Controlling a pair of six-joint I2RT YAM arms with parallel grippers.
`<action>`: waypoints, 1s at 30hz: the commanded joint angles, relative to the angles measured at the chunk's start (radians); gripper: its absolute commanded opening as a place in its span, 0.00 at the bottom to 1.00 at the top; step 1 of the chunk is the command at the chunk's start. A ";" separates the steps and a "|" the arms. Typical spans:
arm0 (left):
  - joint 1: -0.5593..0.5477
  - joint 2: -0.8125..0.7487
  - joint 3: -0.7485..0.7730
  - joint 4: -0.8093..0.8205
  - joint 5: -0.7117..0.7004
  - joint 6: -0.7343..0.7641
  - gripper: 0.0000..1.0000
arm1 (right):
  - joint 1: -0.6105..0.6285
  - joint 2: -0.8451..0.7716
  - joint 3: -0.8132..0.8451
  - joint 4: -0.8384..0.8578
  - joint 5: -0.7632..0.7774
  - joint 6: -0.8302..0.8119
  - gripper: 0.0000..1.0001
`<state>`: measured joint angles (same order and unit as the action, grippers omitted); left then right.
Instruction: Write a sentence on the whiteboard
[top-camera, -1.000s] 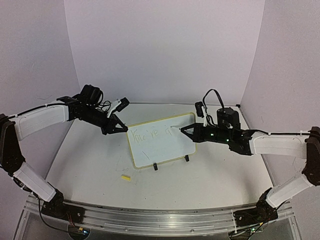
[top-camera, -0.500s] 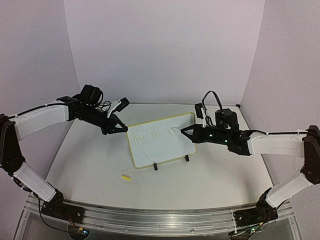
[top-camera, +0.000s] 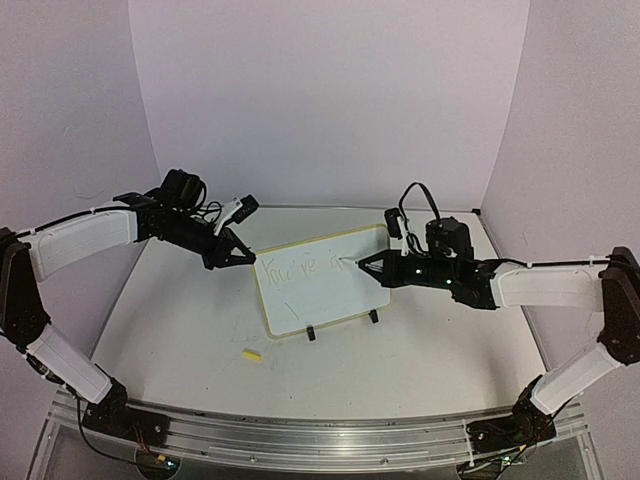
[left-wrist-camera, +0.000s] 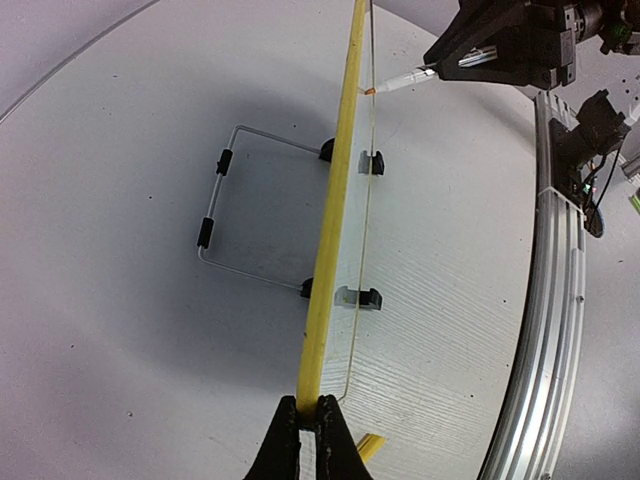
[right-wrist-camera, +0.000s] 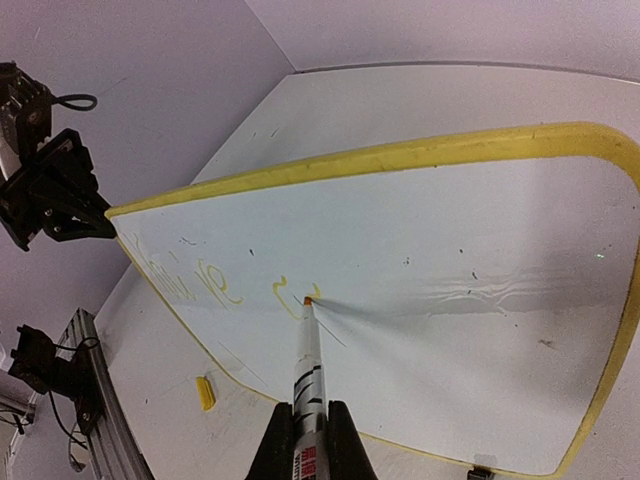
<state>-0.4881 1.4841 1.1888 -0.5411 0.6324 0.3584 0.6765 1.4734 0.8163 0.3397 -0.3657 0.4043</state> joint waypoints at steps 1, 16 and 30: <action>-0.003 -0.010 0.002 -0.008 -0.030 0.036 0.00 | -0.005 0.028 0.031 0.011 -0.019 -0.020 0.00; -0.003 -0.006 0.003 -0.008 -0.031 0.036 0.00 | -0.004 -0.015 -0.007 -0.030 0.075 -0.020 0.00; -0.003 -0.008 0.003 -0.008 -0.030 0.036 0.00 | -0.005 -0.032 0.062 -0.030 0.091 -0.035 0.00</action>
<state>-0.4881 1.4841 1.1889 -0.5411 0.6326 0.3515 0.6777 1.4750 0.8265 0.2849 -0.3339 0.3872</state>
